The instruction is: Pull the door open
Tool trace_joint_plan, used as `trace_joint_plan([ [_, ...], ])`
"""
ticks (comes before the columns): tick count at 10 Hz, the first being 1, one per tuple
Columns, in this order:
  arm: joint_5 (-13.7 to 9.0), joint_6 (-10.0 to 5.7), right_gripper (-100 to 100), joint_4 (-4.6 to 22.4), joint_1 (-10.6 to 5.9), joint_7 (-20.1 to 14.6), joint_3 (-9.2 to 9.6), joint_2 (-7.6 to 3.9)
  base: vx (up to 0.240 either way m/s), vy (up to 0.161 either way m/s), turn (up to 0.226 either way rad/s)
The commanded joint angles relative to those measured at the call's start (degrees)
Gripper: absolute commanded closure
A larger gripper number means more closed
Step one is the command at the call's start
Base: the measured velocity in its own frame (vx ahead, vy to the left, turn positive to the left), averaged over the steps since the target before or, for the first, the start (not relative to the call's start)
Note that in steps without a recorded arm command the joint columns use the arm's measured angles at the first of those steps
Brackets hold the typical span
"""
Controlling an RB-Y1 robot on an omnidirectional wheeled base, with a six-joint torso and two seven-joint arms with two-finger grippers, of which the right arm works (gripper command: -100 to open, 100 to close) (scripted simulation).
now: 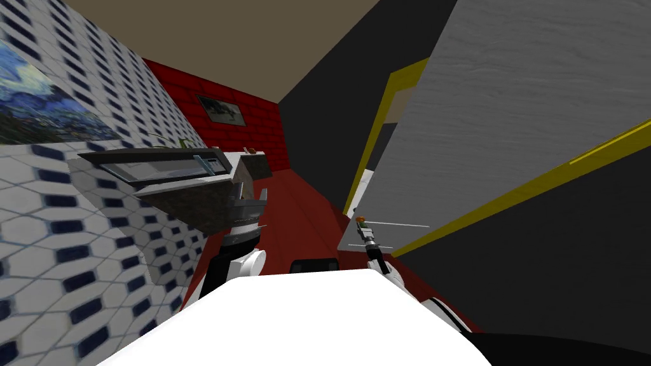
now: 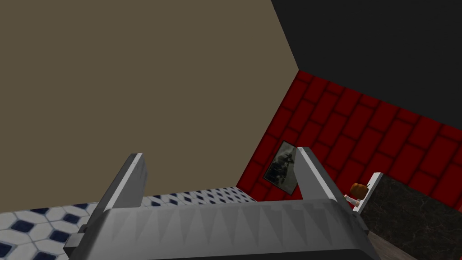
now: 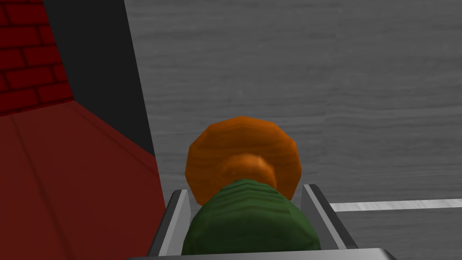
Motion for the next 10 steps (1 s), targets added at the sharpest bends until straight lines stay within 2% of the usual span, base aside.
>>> trace_joint_plan([
  [1, 0.80, -1.37, 100, 0.28, 0.50, -1.54, 1.29, -0.74, -0.199, -0.075, 0.067],
  [3, 1.67, -2.50, 100, -0.10, 1.31, -3.15, 2.68, -1.79, -0.208, -0.059, 0.077],
  [4, 1.39, -1.99, 100, 0.18, 0.94, -2.47, 2.23, -1.38, -0.103, -0.023, 0.017],
  [5, 1.98, -3.45, 100, 0.39, 1.81, -3.61, 3.09, -2.13, -0.133, -0.033, 0.117],
  [10, 3.25, -7.09, 100, 0.79, 3.61, -6.10, 4.85, -4.13, -0.165, -0.052, 0.092],
])
